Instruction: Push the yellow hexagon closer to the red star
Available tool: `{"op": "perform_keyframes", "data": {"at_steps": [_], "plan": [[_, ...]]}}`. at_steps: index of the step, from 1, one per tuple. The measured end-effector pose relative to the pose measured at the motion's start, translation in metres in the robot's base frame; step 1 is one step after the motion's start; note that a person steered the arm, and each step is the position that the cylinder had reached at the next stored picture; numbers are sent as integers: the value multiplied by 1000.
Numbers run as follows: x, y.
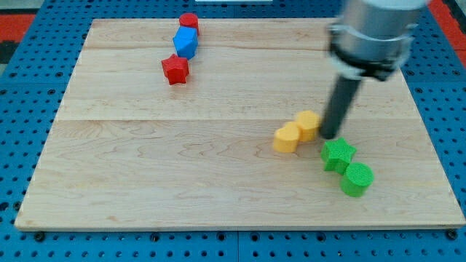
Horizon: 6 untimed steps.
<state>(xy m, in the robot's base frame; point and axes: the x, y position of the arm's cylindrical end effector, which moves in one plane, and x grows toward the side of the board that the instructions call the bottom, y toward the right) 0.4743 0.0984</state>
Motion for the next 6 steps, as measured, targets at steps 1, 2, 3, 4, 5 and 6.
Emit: {"op": "perform_keyframes", "data": {"at_steps": [1,2,3,4,5,6], "plan": [[-32,-146],[-32,-137],[-26,-98],[-35,-80],[-71,-126],[-71,-113]]}}
